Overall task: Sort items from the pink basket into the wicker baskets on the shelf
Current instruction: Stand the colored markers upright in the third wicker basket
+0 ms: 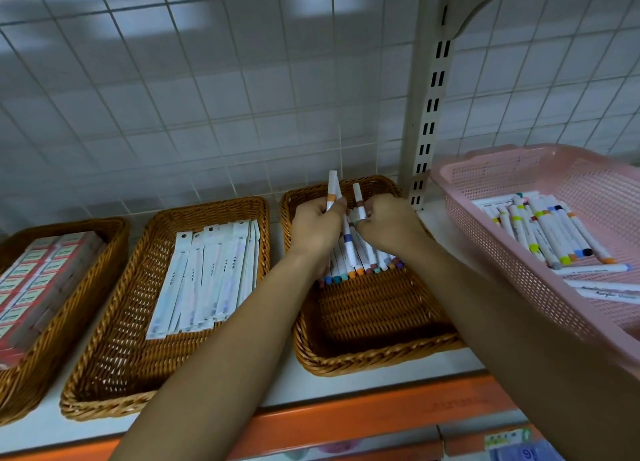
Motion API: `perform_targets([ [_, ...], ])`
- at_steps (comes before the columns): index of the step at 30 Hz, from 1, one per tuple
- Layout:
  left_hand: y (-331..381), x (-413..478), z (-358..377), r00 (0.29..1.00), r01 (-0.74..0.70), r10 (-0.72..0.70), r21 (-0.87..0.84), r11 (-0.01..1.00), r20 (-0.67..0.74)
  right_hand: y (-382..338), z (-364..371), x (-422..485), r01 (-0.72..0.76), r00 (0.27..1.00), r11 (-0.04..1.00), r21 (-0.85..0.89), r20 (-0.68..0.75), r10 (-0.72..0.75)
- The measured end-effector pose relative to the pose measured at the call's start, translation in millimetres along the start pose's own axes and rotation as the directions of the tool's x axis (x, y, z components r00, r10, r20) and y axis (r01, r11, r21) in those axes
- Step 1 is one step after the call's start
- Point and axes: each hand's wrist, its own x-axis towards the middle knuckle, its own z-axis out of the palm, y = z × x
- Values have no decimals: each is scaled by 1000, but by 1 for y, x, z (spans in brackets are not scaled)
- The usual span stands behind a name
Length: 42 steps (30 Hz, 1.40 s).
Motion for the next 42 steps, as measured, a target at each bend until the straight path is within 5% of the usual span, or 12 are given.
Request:
perform_targets([
  [4, -3, 0, -1, 1000, -9, 9, -2, 1000, 10, -1, 4, 1, 25, 999, 973, -230, -35, -34],
  [9, -6, 1, -2, 999, -18, 19, -7, 1000, 28, 3, 10, 5, 83, 995, 948, -306, -34, -98],
  [11, -7, 2, -2, 1000, -18, 18, -10, 1000, 23, 4, 7, 7, 89, 992, 974, -207, -69, -105],
  [15, -8, 4, -2, 1000, 20, -18, -103, 995, 19, 0, -3, 0, 59, 997, 920, 388, 21, -73],
  [18, -7, 3, 0, 999, 29, -26, -146, 989, 21, -5, -7, -8, 47, 983, 904, 424, 141, -117],
  [21, -9, 5, -1, 1000, 7, -6, -137, 991, 10, -2, -8, -5, -2, 991, 889, 459, 117, -58],
  [25, -9, 7, -4, 969, -226, 242, 205, 952, -56, 5, -3, 1, 26, 999, 997, 77, -42, -22],
  [30, -7, 2, -4, 904, -374, 428, 501, 780, 8, 2, 8, 0, 146, 986, 963, -227, -41, -159],
  [36, -7, -2, -2, 935, -262, 350, 561, 785, -54, -2, 13, -3, 141, 988, 902, -409, 4, -153],
  [42, -7, 9, -1, 966, -185, 258, 612, 769, -33, 5, 12, 0, 131, 991, 930, -342, 35, -127],
])
